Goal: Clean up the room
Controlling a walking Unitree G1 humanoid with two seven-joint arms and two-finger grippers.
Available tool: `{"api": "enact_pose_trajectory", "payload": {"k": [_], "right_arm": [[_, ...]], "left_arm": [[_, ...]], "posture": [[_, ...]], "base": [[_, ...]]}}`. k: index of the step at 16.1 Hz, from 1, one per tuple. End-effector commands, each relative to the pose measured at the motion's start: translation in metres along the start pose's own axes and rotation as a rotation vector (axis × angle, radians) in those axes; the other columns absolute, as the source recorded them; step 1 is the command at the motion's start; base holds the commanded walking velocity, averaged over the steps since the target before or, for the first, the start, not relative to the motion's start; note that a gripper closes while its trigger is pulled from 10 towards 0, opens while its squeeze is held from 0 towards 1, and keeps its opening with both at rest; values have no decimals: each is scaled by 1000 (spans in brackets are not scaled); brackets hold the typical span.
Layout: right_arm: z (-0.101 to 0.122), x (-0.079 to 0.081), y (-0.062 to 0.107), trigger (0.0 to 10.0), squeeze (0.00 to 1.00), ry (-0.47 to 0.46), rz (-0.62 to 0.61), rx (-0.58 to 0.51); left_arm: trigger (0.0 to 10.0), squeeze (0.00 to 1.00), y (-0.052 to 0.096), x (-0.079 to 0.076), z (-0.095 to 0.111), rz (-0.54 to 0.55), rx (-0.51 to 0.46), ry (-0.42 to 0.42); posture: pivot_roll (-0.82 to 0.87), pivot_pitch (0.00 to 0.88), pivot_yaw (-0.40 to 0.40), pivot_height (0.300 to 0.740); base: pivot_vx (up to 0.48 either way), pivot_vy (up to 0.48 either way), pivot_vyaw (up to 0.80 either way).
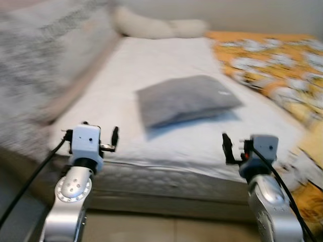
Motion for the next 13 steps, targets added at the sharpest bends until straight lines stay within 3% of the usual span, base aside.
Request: {"api": "enact_pose_trajectory", "payload": {"k": [1,3,4,5,6,8,13], "right_arm": [[5,0,-4,10000,1000,-7,-6,-18],[3,8,-7,10000,1000,-91,67,20],[4,8,-7,10000,1000,-72,66,14],[5,10,-8,10000,145,-63,75,11],[5,13,-9,10000,0,-53,93,10],[1,22,-8,10000,0,-57,137,38],[-2,24,-10,10000,0,-1,148,55]], "left_arm": [[10000,0,-1,-4,-5,-41,37,24],[10000,0,-1,-4,-7,-39,40,43],[10000,0,-2,-2,-7,-30,41,56],[10000,0,-3,-2,-6,-32,33,56],[10000,0,-3,-2,-4,-36,23,62],[10000,0,-4,-2,-5,-43,35,75],[10000,0,-4,-3,-5,-51,34,88]], "posture": [[10,0,7,740],[9,0,10,740],[8,0,10,740],[8,0,10,740],[7,0,10,740],[8,0,8,740],[5,0,9,740]], "base": [[0,0,-463],[0,0,0],[0,0,0],[0,0,0],[0,0,0],[0,0,0],[55,0,0]]}}
Point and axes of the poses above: a point about 5 cm out from each wrist's last joint towards the gripper, its own y axis pointing back from the gripper into the wrist, its own z axis along the axis of the wrist's last joint, x = y × z, the point moved 6 cm from there along -y, pointing out of the wrist towards the gripper, and after that the axes turned 2 degrees about y, right-handed, at the moved point
